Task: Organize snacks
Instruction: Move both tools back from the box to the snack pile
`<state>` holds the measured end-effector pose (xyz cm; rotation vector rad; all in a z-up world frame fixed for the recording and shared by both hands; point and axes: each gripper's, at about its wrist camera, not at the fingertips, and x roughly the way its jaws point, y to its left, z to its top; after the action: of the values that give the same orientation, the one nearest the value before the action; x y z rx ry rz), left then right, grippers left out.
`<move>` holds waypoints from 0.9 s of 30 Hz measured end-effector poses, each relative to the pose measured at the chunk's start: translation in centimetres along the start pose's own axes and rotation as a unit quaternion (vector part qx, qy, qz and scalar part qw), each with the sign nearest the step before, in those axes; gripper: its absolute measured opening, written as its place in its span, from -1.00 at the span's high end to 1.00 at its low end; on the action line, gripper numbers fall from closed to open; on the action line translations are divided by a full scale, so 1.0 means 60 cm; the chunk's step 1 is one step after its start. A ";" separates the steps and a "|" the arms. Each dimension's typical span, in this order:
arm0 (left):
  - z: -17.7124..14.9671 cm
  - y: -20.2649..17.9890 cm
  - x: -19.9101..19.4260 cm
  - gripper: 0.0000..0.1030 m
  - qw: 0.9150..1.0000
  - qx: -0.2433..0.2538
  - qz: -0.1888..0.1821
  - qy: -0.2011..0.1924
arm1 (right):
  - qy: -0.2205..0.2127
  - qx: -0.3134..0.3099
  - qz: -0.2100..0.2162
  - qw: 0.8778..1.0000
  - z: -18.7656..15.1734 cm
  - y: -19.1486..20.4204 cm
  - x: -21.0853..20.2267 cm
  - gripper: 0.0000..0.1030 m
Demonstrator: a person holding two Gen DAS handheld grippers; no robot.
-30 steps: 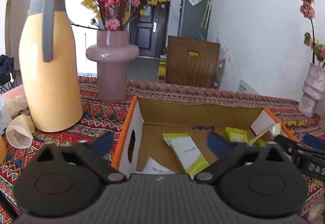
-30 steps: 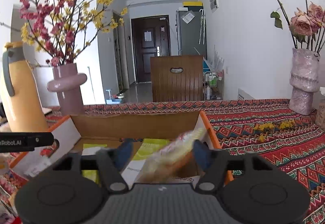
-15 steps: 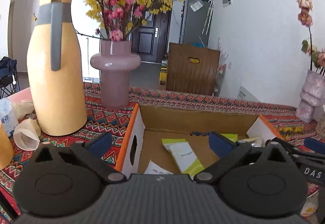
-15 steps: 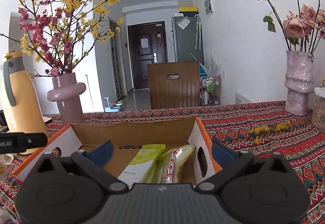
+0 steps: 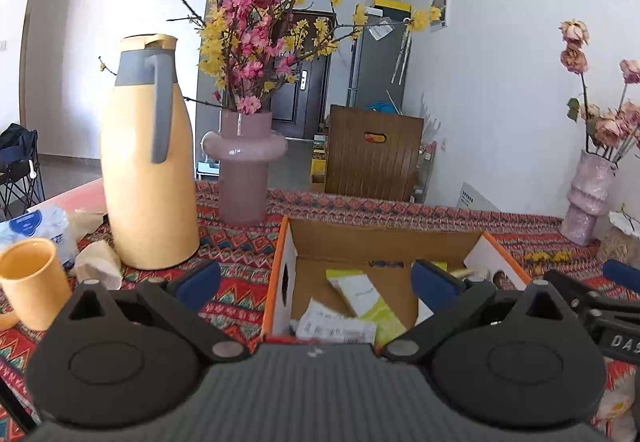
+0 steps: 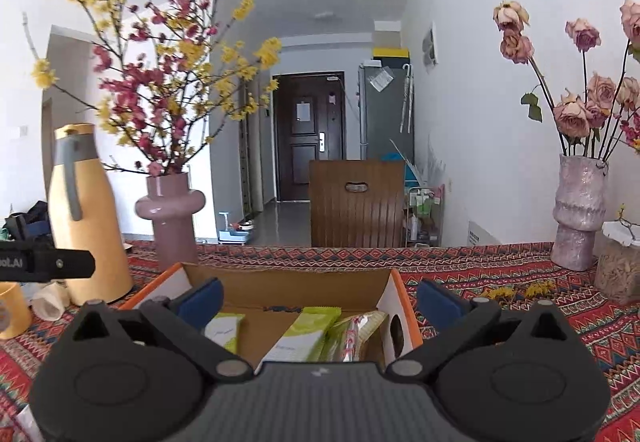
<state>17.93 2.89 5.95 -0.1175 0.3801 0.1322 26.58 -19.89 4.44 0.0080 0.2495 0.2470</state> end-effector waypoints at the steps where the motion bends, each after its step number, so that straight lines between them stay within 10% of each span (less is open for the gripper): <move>1: -0.006 0.003 -0.007 -1.00 1.000 0.001 -0.001 0.002 | 0.000 -0.001 0.002 1.000 -0.004 0.000 -0.012 -1.00; 27: -0.180 0.084 -0.044 -1.00 0.999 0.019 0.009 0.048 | 0.119 0.034 0.014 0.992 -0.181 -0.013 -0.096 -1.00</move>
<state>10.81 6.09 -3.48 -0.0842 0.4793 0.1368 18.67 -22.31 -4.71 0.0497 0.4962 0.2668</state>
